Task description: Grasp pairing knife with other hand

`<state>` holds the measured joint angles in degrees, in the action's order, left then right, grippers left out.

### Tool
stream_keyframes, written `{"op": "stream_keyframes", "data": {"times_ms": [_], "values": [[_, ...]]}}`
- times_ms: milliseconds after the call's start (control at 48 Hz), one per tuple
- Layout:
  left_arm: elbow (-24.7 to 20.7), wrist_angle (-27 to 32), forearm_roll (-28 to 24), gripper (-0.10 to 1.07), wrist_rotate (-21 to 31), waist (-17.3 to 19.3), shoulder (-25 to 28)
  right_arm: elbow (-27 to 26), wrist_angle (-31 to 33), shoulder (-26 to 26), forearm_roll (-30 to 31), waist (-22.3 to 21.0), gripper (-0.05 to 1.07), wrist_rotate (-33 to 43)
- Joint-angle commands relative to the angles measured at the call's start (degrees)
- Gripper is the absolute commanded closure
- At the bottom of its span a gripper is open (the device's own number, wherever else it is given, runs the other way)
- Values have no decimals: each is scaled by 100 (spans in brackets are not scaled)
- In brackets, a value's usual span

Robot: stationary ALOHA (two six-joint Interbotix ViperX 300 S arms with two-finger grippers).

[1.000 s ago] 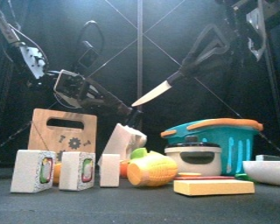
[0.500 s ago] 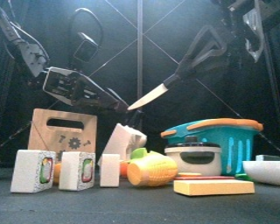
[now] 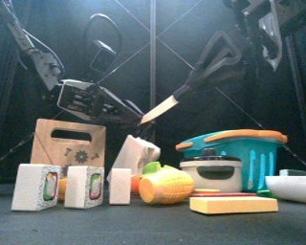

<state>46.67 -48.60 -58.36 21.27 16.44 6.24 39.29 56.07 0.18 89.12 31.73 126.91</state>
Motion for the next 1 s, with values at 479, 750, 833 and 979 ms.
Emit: {"op": "stream_keyframes", "data": {"times_ms": [479,750,833,979], "values": [[-62,-53,-18,50,9,97,-44,-141,-141,9,-132,-26,48,18],[-44,-53,-18,50,9,97,-44,-193,-264,35,-246,-79,48,0],[-35,-53,-18,50,9,105,-44,-202,-316,44,-255,-105,48,9],[-35,-53,-18,50,9,97,-35,-211,-510,44,-325,-167,49,0]]}}
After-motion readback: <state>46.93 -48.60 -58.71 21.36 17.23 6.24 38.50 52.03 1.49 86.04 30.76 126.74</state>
